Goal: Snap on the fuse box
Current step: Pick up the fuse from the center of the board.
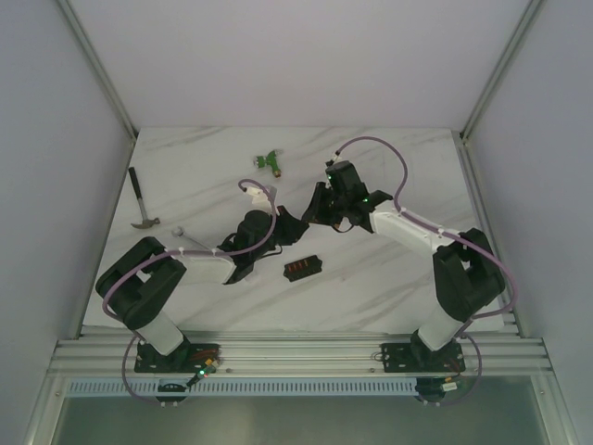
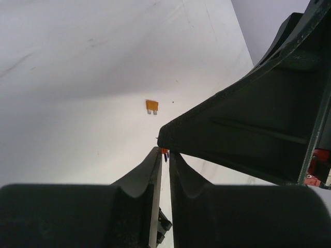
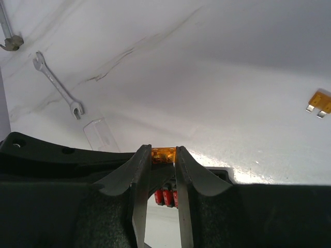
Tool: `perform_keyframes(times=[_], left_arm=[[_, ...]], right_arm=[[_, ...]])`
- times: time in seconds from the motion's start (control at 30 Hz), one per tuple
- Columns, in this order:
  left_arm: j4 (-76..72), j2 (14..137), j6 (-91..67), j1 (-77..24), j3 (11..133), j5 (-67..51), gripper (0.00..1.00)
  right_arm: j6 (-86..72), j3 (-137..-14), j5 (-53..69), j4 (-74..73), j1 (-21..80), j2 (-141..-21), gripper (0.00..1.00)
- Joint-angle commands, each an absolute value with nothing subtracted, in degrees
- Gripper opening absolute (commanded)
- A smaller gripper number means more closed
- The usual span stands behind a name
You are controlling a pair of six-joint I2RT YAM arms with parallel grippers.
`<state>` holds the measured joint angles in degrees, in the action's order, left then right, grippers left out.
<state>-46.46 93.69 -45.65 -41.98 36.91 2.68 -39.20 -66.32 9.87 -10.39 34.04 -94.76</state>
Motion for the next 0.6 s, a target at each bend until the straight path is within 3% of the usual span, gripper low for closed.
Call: perform_keyframes(times=[0.0,0.23,0.57], left_arm=[[-49.4,94.0,-44.4,-42.1,37.8,3.2,0.17],[-48.6,92.7,-43.1,-42.2,37.3,3.7,0.06],[-47.9,88.1,-38.1,-42.1,35.2,3.2,0.01]], right_arm=[[-40.3,-65.3,12.0,-8.9,34.1,-93.0,0.24],[-40.5,-63.9,12.5,-7.1,34.0,-91.0,0.30],[-35.1,-62.4,13.4,-4.6,33.5,-85.0,0.54]])
